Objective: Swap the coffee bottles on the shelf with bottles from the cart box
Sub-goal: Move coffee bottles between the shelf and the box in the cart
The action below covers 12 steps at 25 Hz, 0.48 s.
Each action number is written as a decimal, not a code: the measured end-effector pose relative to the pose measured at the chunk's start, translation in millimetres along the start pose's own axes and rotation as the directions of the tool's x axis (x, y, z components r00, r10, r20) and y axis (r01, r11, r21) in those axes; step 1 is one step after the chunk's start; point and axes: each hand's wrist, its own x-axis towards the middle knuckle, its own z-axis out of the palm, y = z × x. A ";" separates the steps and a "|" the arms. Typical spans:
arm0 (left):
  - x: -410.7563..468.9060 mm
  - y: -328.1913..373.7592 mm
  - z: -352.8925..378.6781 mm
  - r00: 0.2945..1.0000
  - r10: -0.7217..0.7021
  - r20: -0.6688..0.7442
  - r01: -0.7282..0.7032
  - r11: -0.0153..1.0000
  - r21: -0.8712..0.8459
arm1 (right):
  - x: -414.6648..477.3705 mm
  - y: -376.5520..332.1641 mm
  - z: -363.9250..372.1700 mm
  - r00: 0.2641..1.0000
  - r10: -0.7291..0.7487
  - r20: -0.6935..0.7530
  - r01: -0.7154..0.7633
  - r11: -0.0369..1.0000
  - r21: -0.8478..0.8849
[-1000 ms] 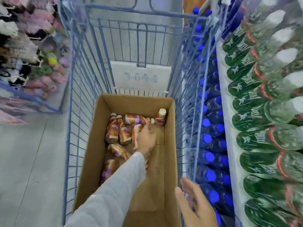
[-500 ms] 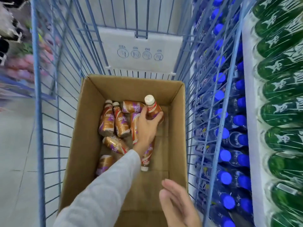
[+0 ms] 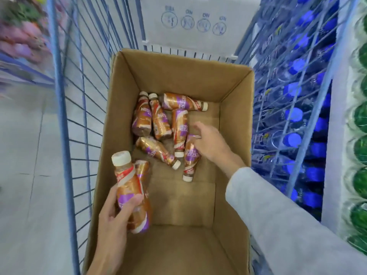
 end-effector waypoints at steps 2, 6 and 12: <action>-4.7 -9.0 -7.8 0.998 -0.044 -0.035 0.044 0.999 0.004 | 10.1 4.2 9.9 0.957 -0.175 0.231 0.242 0.922 -0.302; -10.5 -23.8 -19.1 0.991 -0.103 -0.086 0.101 0.995 -0.027 | 20.9 9.1 20.4 0.821 -0.170 0.546 0.529 0.588 -0.612; -11.3 -31.9 -18.5 0.988 -0.138 -0.073 0.136 0.990 -0.037 | 23.0 37.6 31.5 0.863 0.010 0.506 0.378 0.653 -0.657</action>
